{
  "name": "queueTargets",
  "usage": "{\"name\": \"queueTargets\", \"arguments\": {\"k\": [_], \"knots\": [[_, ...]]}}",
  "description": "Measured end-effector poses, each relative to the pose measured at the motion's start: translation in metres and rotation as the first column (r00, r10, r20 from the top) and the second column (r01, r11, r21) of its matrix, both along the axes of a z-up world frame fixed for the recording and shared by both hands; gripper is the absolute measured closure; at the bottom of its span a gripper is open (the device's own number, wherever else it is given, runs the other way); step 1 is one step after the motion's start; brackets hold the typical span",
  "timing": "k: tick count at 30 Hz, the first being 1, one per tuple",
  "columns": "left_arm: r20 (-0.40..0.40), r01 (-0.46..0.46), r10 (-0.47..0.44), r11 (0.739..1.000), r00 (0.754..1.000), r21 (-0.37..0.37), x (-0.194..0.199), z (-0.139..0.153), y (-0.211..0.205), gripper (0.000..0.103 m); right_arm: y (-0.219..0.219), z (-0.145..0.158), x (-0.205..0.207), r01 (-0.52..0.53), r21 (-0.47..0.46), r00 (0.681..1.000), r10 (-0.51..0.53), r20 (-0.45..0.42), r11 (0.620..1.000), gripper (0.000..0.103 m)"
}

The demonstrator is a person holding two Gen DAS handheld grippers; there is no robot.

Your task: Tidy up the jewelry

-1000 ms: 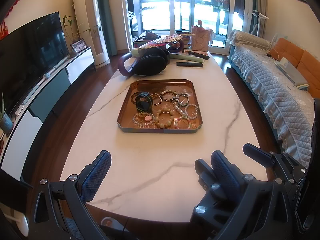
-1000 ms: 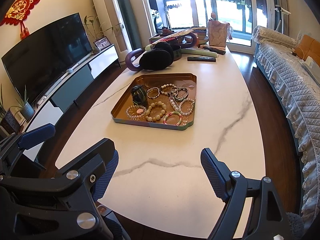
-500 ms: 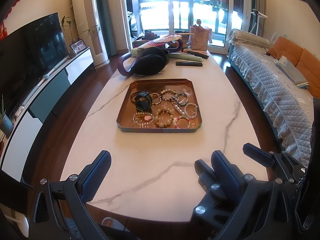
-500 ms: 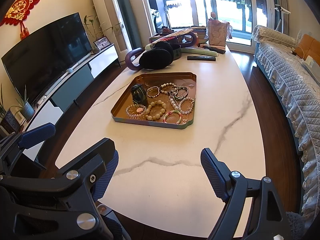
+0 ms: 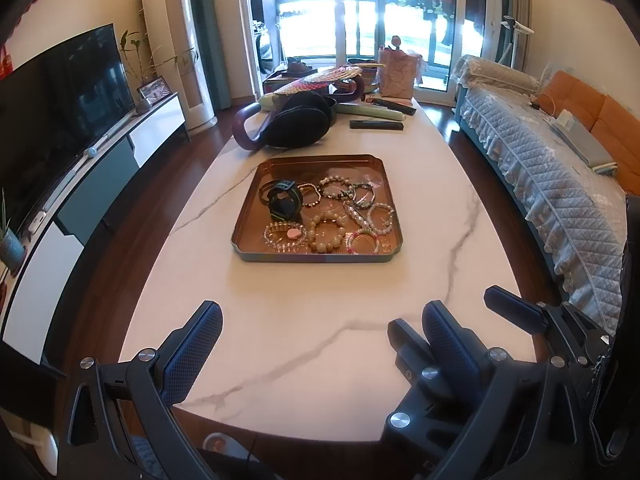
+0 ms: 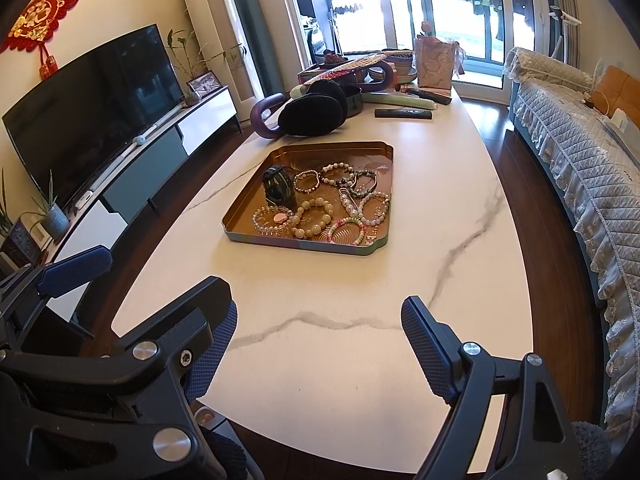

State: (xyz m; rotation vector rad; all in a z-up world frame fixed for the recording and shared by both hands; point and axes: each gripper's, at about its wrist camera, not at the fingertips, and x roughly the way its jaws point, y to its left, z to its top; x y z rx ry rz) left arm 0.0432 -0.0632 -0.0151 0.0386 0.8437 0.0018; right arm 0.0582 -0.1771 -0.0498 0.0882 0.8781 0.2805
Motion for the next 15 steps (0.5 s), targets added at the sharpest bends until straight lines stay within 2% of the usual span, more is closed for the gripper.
{"name": "queueTargets", "arguments": {"k": [15], "knots": [[0.0, 0.001, -0.001, 1.0, 1.0, 0.001, 0.0006, 0.0002, -0.0005, 0.003, 0.0, -0.0013, -0.0006, 0.001, 0.001, 1.0, -0.001, 0.0, 1.0, 0.02]]}}
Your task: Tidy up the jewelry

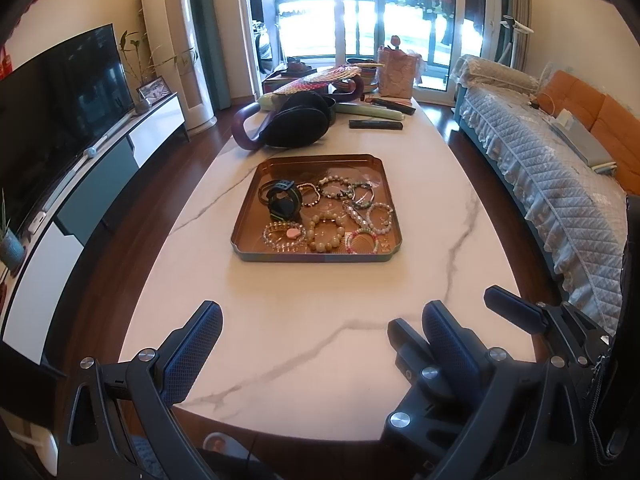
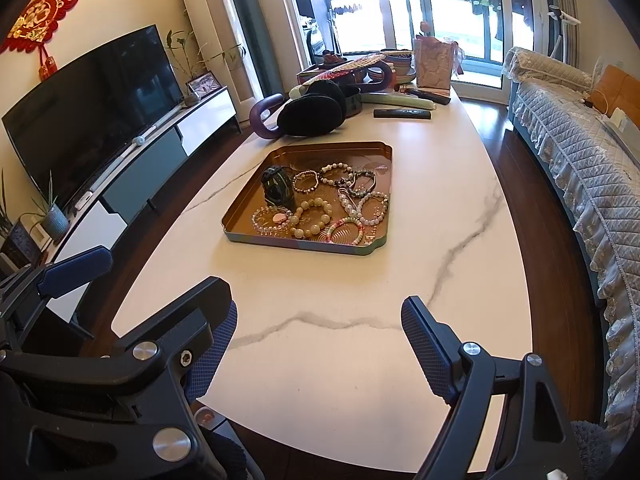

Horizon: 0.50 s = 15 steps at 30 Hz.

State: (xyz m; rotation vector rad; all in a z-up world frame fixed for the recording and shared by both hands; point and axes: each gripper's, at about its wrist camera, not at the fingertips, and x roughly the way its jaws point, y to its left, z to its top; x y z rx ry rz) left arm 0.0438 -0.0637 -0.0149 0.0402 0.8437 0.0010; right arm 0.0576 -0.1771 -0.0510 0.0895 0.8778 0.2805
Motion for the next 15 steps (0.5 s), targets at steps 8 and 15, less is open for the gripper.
{"name": "queueTargets", "arguments": {"k": [8, 15], "knots": [[-0.002, 0.001, -0.001, 1.0, 1.0, -0.002, -0.0012, -0.0017, 0.0, 0.003, 0.0001, -0.0002, -0.0001, 0.001, 0.001, 1.0, -0.001, 0.0, 1.0, 0.02], [-0.003, 0.001, -0.001, 1.0, 1.0, -0.003, 0.0, -0.0011, 0.0002, 0.003, 0.0, 0.0001, 0.0003, 0.001, 0.001, 1.0, -0.001, -0.001, 1.0, 0.02]]}}
